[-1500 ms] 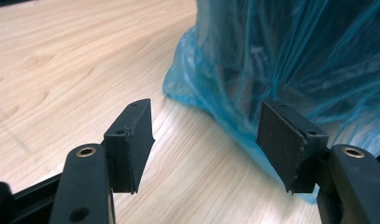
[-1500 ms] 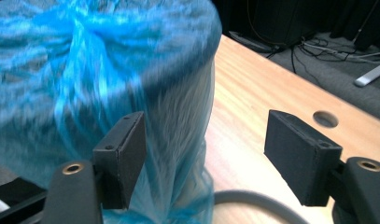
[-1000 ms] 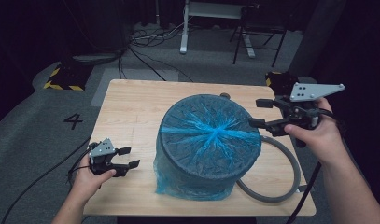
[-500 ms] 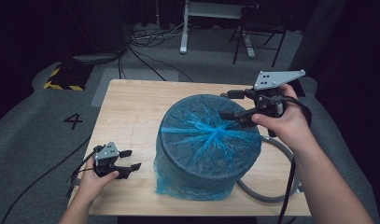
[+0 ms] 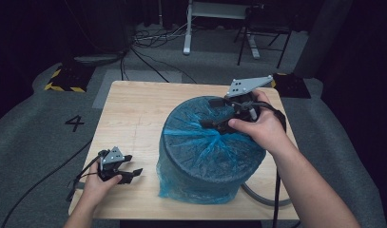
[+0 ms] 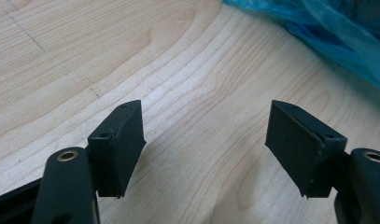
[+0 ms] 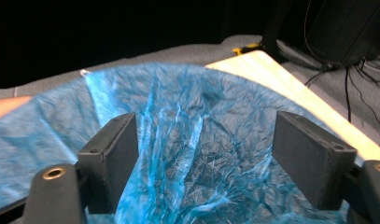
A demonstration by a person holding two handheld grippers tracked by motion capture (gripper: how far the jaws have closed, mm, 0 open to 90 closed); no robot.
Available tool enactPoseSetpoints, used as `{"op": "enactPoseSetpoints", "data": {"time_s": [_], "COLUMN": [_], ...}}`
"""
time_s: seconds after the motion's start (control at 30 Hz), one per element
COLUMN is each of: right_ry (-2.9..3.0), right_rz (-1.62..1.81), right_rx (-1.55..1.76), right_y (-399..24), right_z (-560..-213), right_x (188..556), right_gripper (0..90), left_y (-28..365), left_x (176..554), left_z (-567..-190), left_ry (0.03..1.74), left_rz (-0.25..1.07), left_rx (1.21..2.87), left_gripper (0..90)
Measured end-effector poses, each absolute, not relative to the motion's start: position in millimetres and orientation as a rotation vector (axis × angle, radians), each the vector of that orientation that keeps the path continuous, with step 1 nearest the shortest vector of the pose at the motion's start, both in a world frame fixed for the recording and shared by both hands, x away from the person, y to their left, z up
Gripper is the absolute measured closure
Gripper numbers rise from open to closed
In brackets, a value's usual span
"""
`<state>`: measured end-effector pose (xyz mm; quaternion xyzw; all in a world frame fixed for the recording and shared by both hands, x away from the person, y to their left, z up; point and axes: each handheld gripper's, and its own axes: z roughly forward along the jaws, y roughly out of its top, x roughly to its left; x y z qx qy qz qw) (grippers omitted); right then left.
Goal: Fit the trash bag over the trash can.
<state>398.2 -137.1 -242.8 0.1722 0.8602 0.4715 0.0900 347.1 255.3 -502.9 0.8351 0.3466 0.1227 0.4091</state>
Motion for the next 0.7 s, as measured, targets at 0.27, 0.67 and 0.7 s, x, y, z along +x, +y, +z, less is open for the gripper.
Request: {"op": "enactPoseSetpoints", "data": {"time_s": [0.27,0.67,0.7], "right_ry": [2.653,2.789,2.793], "right_rz": [1.28,1.068,1.059], "right_rx": [0.538,0.577,0.59], "right_y": [-116.9,-95.0,-94.5], "right_z": [-269.2,-301.7,-302.3], "right_x": [402.7,408.9,408.9], "right_gripper": [16.7,16.1,16.1], "left_y": [253.4,251.7,251.9], "left_x": [347.1,346.5,346.6], "left_z": [-504.5,-504.8,-504.7], "left_ry": [0.909,0.896,0.896], "left_rz": [0.32,0.328,0.325], "left_rx": [2.151,2.166,2.167], "left_gripper": [27.7,25.2,25.2]}}
